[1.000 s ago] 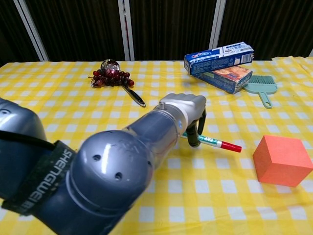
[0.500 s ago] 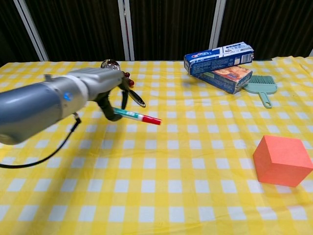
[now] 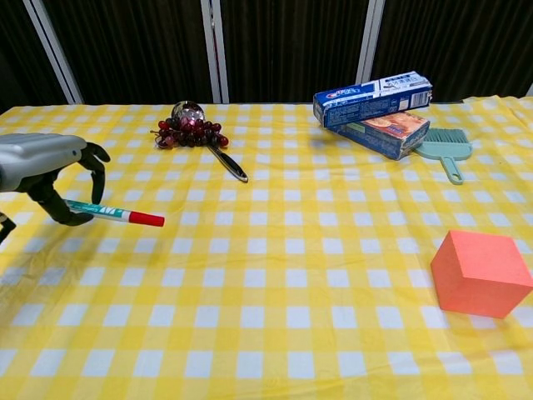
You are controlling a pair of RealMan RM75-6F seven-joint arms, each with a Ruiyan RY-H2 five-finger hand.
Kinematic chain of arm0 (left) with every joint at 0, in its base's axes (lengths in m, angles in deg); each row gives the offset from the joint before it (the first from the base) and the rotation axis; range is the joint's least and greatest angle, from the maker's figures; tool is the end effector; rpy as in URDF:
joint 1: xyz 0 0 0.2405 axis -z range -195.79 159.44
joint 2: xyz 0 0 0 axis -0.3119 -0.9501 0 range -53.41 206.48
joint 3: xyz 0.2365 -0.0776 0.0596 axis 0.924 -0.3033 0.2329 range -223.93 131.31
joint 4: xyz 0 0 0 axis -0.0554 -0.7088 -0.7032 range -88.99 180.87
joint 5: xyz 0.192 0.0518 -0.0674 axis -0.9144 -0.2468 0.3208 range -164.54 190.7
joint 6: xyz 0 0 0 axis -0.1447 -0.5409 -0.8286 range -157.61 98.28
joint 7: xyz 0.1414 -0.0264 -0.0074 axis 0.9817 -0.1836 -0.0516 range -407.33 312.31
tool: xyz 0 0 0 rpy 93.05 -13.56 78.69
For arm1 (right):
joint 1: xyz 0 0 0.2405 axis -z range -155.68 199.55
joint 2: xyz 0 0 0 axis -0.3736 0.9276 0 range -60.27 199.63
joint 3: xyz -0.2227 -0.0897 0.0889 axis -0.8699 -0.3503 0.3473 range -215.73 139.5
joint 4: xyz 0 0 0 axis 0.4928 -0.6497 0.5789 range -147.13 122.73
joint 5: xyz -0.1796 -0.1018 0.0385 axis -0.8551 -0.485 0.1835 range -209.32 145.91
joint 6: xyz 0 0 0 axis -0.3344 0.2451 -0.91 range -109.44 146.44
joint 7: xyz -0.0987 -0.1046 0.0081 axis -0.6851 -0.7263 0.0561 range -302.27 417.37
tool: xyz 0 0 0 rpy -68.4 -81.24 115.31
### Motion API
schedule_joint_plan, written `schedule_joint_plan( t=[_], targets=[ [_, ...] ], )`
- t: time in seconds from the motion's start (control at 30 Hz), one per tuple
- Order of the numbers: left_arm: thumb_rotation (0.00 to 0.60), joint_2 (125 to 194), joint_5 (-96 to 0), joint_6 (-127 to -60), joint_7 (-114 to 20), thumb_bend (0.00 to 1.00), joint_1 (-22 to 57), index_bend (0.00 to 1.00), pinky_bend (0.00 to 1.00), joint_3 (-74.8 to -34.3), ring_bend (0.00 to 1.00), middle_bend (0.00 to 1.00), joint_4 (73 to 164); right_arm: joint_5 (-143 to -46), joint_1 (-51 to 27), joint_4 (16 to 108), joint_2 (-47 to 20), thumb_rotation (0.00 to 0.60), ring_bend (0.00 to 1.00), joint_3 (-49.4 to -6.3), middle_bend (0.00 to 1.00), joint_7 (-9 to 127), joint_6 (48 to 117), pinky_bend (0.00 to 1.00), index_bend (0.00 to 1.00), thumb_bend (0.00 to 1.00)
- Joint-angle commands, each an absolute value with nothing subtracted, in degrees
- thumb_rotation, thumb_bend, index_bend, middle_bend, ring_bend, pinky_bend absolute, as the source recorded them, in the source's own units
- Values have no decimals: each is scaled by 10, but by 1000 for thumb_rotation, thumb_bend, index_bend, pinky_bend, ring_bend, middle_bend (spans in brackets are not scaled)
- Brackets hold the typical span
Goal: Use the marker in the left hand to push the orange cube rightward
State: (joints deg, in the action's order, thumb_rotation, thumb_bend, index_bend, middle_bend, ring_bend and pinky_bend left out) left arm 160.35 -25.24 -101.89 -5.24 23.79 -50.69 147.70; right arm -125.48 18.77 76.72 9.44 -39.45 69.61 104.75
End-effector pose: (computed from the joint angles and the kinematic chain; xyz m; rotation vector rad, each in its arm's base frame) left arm -0.1794 0.3032 0.0121 -1.6728 -0.9995 -0.5653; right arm -0.3201 -0.1561 0.1715 1.4806 -0.9865 0.9699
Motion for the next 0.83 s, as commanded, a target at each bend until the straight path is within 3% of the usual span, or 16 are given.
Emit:
schedule_joint_plan(
  t=[0.03, 0.23, 0.47, 0.63, 0.83],
  targets=[
    [600, 1597, -252, -1013, -65, 346, 230, 475, 31, -505, 0, 40, 1470, -1254, 188, 767, 95, 600, 0, -394, 0, 697, 1048, 45, 0, 342],
    [600, 1587, -257, -1004, -89, 269, 217, 359, 16, -506, 0, 23, 1468, -1255, 188, 766, 95, 600, 0, -394, 0, 697, 1049, 45, 0, 342],
    [600, 1559, -316, -1032, -150, 263, 176, 171, 14, -494, 0, 6, 1488, -1255, 189, 764, 97, 600, 0, -396, 0, 699, 1049, 45, 0, 341],
    [600, 1519, -432, -1087, -224, 215, 111, 31, 2, -444, 0, 0, 1509, -1256, 189, 762, 96, 600, 0, -396, 0, 692, 1048, 45, 0, 342],
    [600, 1474, -552, -1152, -277, 145, 49, 0, 0, -386, 0, 0, 1514, -1259, 187, 760, 92, 600, 0, -396, 0, 677, 1048, 45, 0, 341]
  ],
)
